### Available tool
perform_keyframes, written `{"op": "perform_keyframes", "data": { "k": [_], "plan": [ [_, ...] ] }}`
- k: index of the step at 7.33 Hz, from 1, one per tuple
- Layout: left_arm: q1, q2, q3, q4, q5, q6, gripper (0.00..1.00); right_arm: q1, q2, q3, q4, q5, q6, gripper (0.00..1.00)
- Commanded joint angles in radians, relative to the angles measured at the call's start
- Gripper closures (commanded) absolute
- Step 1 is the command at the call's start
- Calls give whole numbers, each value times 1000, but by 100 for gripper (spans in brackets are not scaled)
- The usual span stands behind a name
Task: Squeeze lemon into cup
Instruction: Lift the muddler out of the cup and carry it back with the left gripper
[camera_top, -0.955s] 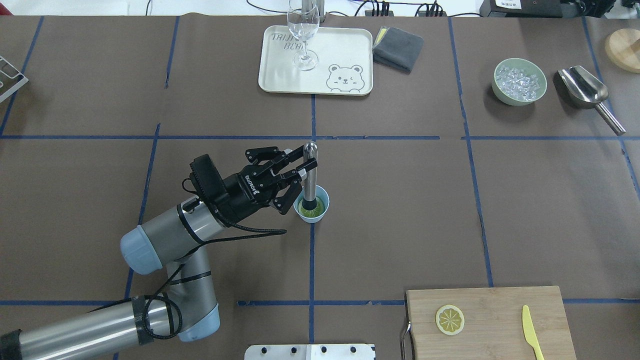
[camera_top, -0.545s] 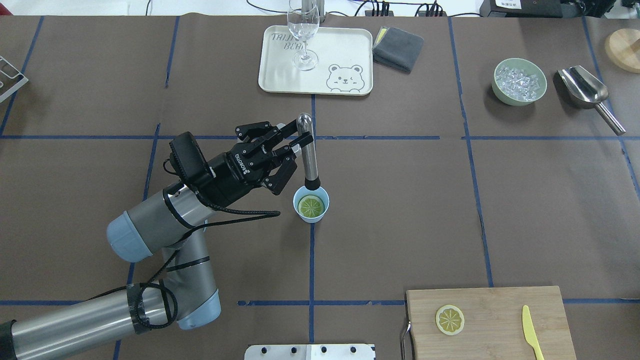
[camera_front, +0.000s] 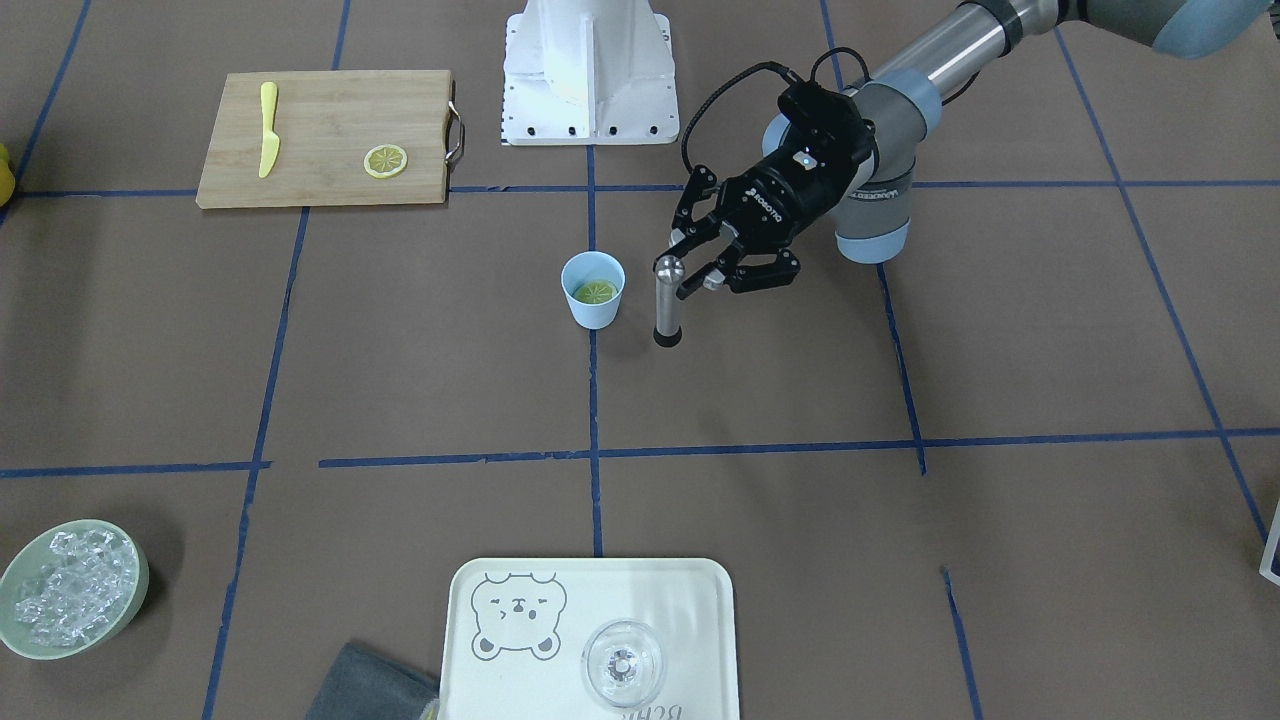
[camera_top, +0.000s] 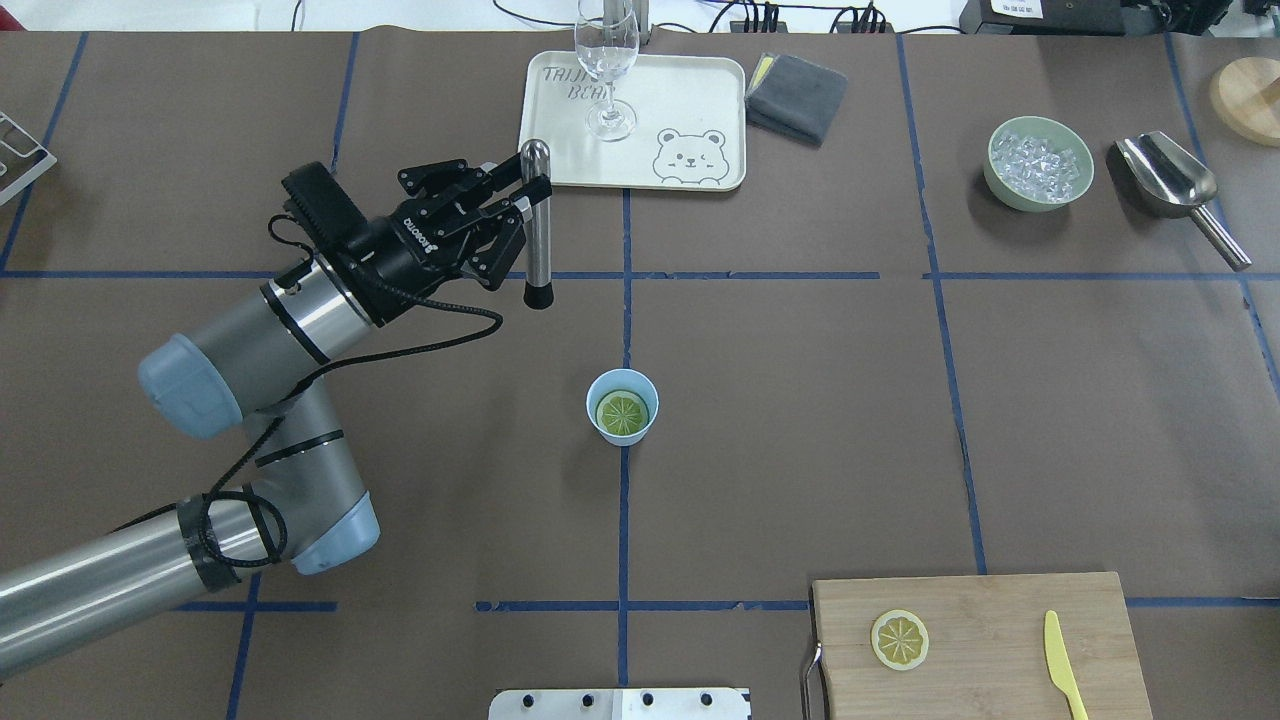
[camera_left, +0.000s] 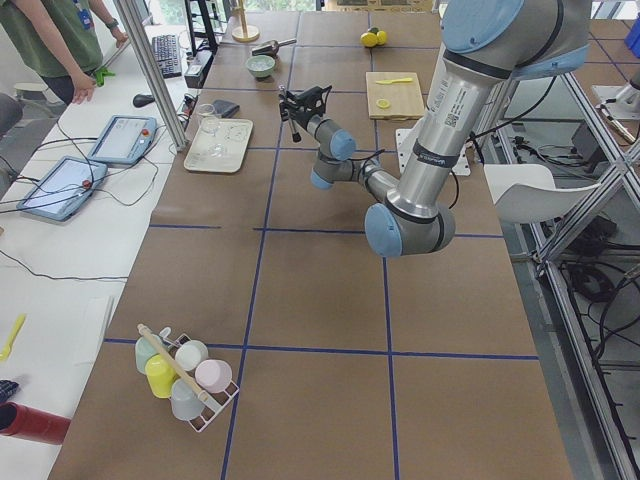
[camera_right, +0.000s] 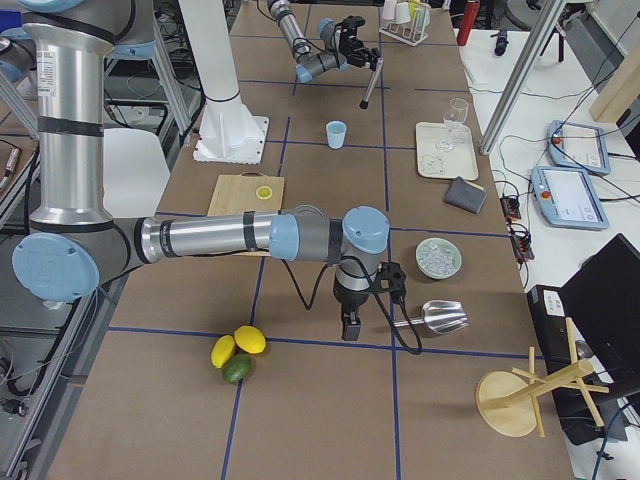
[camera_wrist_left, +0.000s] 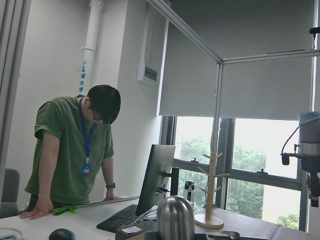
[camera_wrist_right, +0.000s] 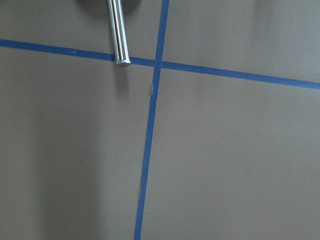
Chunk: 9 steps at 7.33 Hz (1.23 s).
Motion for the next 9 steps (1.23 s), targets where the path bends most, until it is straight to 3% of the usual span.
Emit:
{"op": "perform_keyframes", "data": {
  "k": [1,4,6,7,8,9],
  "plan": [
    [-63,21,-108,403,-76,-11,100,0,1,0,1,1,1,0],
    [-167,41,-312,1023,-242,-6,100,0,-1,-6,1,1,1,0],
    [-224,36,-399,1359,-297,17,100,0,-1,-6,1,0,1,0],
    [-314,29,-400,1531,-474,15,100,0,-1,-8,1,0,1,0],
    [-394,33,-400,1651,-585,9,100,0,-1,-8,1,0,1,0],
    [-442,62,-389,1676,-659,1,100,0,-4,-8,1,1,1,0]
  ]
}}
